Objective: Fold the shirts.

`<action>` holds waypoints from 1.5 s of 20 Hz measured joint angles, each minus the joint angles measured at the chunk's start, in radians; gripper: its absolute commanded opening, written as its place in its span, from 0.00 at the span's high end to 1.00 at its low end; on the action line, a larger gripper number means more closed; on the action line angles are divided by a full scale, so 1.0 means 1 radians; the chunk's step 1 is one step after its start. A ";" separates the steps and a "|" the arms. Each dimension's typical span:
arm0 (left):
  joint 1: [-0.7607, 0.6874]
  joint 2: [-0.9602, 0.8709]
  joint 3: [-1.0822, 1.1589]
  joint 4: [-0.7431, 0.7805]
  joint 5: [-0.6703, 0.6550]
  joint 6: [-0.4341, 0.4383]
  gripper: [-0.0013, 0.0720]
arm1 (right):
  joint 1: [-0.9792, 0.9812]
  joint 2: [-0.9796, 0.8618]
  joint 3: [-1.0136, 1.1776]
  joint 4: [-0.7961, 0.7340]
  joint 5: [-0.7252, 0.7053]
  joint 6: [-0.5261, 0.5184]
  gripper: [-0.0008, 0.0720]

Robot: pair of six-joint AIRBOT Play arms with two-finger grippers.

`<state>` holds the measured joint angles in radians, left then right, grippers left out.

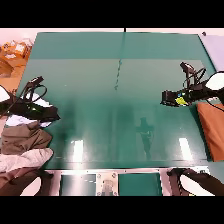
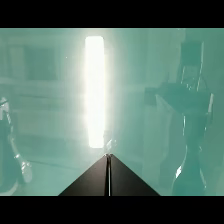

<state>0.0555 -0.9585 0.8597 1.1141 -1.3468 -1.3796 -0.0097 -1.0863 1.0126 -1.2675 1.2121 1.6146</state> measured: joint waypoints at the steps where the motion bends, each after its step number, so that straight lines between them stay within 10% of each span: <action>1: 0.000 0.000 0.000 0.000 0.000 0.000 0.94 | 0.000 0.000 0.000 0.000 0.000 0.000 0.97; 5: 0.001 0.000 0.002 0.019 0.023 0.010 0.92 | 0.000 0.000 0.000 0.000 0.000 0.000 0.97; 7: 0.002 0.000 0.007 0.104 0.070 0.000 0.03 | 0.000 0.000 0.000 0.000 0.000 0.000 0.97; 16: 0.004 -0.153 0.014 0.574 0.375 -0.241 0.00 | 0.000 0.000 0.000 0.000 0.000 0.000 0.97; 19: 0.004 -0.286 0.014 0.643 0.454 -0.317 0.03 | 0.000 0.000 0.000 0.000 0.000 0.000 0.97; 21: 0.003 -0.355 0.016 0.688 0.471 -0.355 0.93 | 0.000 0.000 0.000 0.000 0.000 0.000 0.97; 30: -0.009 -0.388 0.273 0.651 0.259 -0.287 0.95 | 0.000 0.000 0.000 0.000 0.000 0.000 0.97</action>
<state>0.0463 -1.3468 1.1328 1.7649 -1.0874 -1.6665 -0.0097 -1.0866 1.0126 -1.2671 1.2121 1.6146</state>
